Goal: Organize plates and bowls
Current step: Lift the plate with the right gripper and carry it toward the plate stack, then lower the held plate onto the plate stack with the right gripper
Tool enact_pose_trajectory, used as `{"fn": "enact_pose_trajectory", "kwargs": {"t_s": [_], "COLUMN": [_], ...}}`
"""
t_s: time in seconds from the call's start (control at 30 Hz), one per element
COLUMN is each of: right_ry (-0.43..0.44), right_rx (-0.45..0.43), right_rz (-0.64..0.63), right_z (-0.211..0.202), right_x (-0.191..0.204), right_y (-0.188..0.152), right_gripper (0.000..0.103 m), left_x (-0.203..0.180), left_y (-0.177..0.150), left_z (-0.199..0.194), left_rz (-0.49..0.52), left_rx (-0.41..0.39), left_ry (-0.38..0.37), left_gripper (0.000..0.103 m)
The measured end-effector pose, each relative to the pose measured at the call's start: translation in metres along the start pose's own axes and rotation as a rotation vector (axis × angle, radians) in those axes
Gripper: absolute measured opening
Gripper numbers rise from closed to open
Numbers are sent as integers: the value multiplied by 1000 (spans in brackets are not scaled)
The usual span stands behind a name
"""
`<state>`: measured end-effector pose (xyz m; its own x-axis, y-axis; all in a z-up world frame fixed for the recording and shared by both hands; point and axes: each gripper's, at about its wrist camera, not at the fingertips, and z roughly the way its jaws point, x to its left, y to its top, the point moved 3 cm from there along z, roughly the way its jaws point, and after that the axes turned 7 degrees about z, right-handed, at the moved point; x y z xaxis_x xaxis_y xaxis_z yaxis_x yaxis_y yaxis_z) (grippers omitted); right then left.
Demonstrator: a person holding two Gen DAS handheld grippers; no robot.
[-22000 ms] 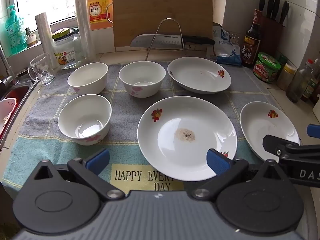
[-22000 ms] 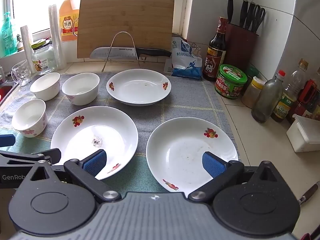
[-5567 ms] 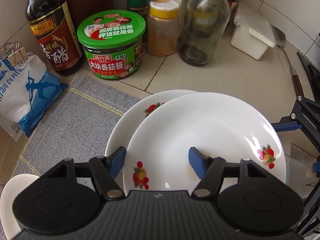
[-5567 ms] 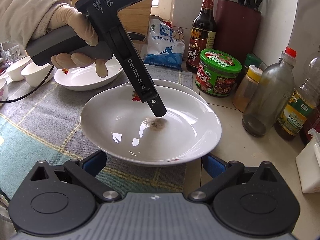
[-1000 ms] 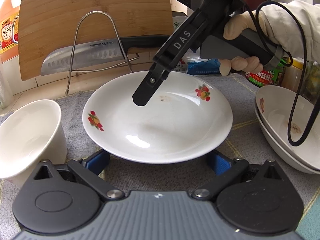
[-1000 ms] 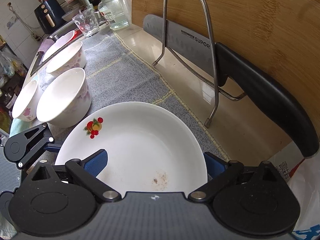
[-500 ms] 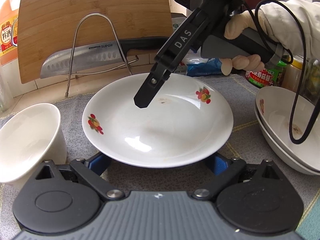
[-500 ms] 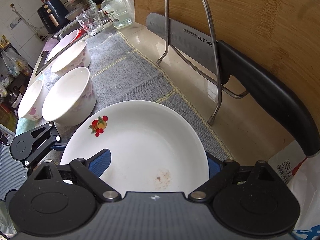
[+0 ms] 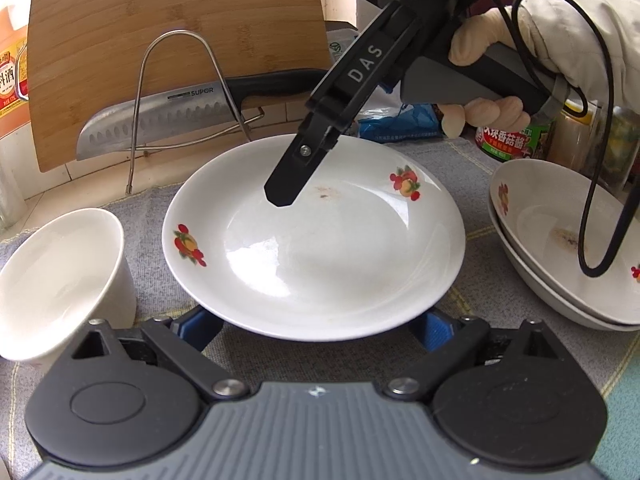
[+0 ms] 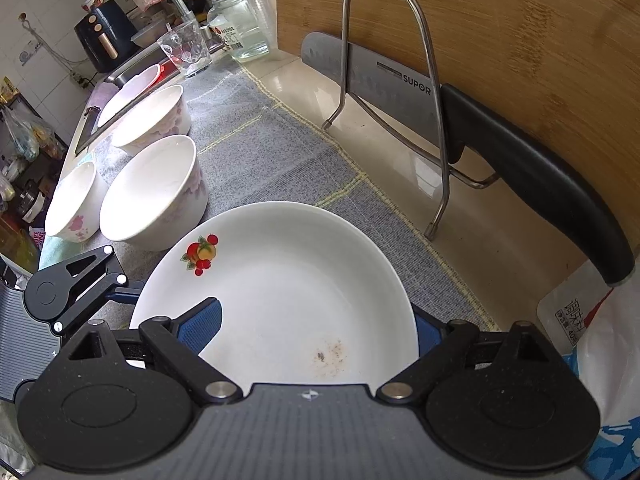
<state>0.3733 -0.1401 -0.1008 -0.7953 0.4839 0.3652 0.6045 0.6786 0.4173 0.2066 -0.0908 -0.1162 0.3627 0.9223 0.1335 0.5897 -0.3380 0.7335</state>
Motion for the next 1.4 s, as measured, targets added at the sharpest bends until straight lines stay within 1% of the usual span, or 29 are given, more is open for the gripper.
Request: {"fn": "enact_pose_trajectory", "kwargs": {"t_s": [0.4, 0.87, 1.1, 1.4], "right_ry": [-14, -74, -120, -184], "right_rx": [-56, -127, -160, -193], "right_rz": [31, 77, 128, 238], "right_z": [-25, -67, -88, -113], "right_x": [19, 39, 42, 32], "right_y": [-16, -54, -83, -131], "right_gripper": [98, 98, 98, 98], "left_x": [-11, -36, -55, -84], "left_y": [7, 17, 18, 22], "left_z": [-31, -67, -79, -71], "left_rz": [38, 129, 171, 234], "left_rx": [-24, -65, -82, -80], "left_ry": [-30, -89, -156, -267], "left_gripper": [97, 97, 97, 98]}}
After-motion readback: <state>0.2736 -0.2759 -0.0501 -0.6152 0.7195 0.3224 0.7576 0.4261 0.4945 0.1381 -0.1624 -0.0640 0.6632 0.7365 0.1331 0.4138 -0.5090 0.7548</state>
